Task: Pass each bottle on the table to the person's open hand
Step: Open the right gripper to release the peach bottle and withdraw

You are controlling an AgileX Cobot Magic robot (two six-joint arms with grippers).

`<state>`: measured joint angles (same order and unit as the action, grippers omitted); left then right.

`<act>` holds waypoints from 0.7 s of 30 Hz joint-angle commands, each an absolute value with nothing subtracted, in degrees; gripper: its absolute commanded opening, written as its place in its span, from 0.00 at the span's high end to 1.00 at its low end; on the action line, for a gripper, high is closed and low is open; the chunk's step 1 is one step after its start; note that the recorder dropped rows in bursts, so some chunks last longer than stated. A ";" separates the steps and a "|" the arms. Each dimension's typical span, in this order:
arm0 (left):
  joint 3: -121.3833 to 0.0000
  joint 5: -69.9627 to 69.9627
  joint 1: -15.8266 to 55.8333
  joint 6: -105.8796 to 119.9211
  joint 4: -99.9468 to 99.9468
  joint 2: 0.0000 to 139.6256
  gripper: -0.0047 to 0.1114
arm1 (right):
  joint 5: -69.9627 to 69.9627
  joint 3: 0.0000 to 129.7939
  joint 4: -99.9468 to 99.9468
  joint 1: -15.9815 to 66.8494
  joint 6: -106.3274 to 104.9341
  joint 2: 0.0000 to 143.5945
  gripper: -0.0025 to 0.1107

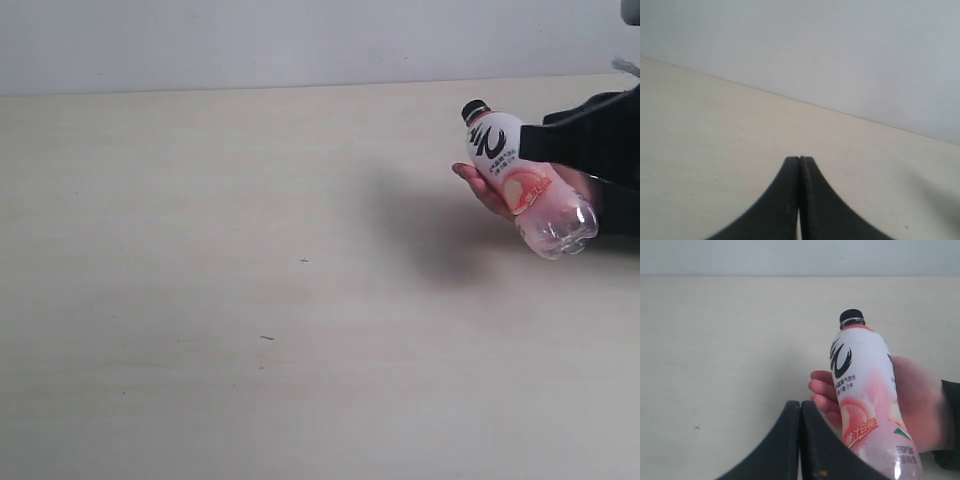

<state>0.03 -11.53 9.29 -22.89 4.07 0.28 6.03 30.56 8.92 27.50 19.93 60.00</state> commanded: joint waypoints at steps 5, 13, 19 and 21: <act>0.00 -11.38 9.44 -22.73 4.31 0.00 0.96 | 4.72 23.84 8.90 27.26 20.89 51.62 0.98; 0.00 -11.38 9.44 -22.73 4.31 0.00 0.96 | 4.49 23.84 8.90 27.26 21.01 50.63 0.98; 0.00 -11.38 9.44 -22.73 4.31 0.00 0.96 | 4.48 23.84 8.90 27.26 21.15 50.63 0.98; 0.00 -11.38 9.44 -22.73 4.31 0.00 0.96 | 4.48 23.84 8.90 27.26 21.15 50.63 0.98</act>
